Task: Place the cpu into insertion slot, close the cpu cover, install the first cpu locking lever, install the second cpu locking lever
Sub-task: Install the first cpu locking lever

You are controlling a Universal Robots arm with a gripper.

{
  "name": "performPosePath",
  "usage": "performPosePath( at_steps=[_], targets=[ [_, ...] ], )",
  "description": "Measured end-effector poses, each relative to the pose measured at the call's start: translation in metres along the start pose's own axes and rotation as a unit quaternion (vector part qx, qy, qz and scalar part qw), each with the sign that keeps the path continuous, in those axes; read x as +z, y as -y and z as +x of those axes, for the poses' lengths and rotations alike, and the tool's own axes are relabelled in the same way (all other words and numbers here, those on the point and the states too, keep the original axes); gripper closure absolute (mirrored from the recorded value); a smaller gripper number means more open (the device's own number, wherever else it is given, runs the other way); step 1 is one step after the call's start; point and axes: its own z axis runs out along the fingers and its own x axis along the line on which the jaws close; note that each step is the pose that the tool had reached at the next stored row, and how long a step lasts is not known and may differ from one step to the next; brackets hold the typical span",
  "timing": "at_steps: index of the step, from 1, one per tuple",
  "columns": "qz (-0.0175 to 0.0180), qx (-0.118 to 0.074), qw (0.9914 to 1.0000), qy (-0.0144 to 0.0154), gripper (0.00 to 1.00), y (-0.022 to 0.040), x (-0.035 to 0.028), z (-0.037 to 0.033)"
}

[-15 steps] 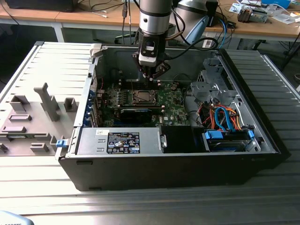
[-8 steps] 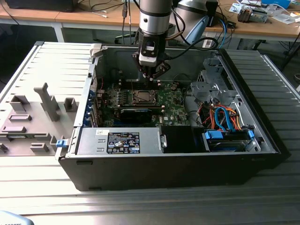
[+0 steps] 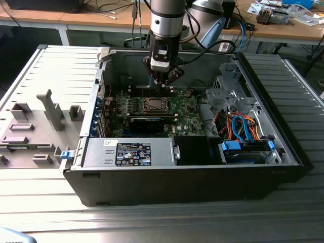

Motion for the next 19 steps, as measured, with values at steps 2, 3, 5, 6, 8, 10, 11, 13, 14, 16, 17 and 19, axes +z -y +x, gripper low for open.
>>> performPosePath(
  at_steps=[2, 3, 5, 6, 8, 10, 11, 13, 14, 16, 17, 19],
  targets=[
    [0.0, -0.001, 1.0, 0.0001, 0.89, 0.0, 0.0, 0.0],
    [0.0, -0.002, 1.0, 0.0001, 0.89, 0.0, 0.0, 0.0],
    [0.0, -0.004, 0.99999, 0.0002, 0.89, 0.0, 0.0, 0.0],
    [-0.0001, -0.004, 0.99999, 0.0002, 0.89, 0.0, 0.0, 0.0],
    [-0.0004, -0.013, 0.99991, 0.0006, 0.89, 0.0, 0.0, 0.0],
    [-0.0006, -0.023, 0.99972, 0.001, 0.89, 0.0, 0.0, 0.0],
    [-0.0007, -0.024, 0.99971, 0.001, 0.89, 0.0, 0.0, 0.0],
    [-0.0007, -0.027, 0.99965, 0.0011, 0.89, 0.0, 0.0, 0.0],
    [-0.0008, -0.028, 0.9996, 0.0012, 0.89, 0.0, 0.0, 0.0],
    [-0.0008, -0.03, 0.99955, 0.0013, 0.89, 0.0, 0.0, 0.0],
    [-0.0009, -0.031, 0.99951, 0.0014, 0.89, 0.0, 0.0, 0.0],
    [-0.0009, -0.033, 0.99945, 0.0014, 0.89, 0.0, 0.0, 0.0]
  ],
)
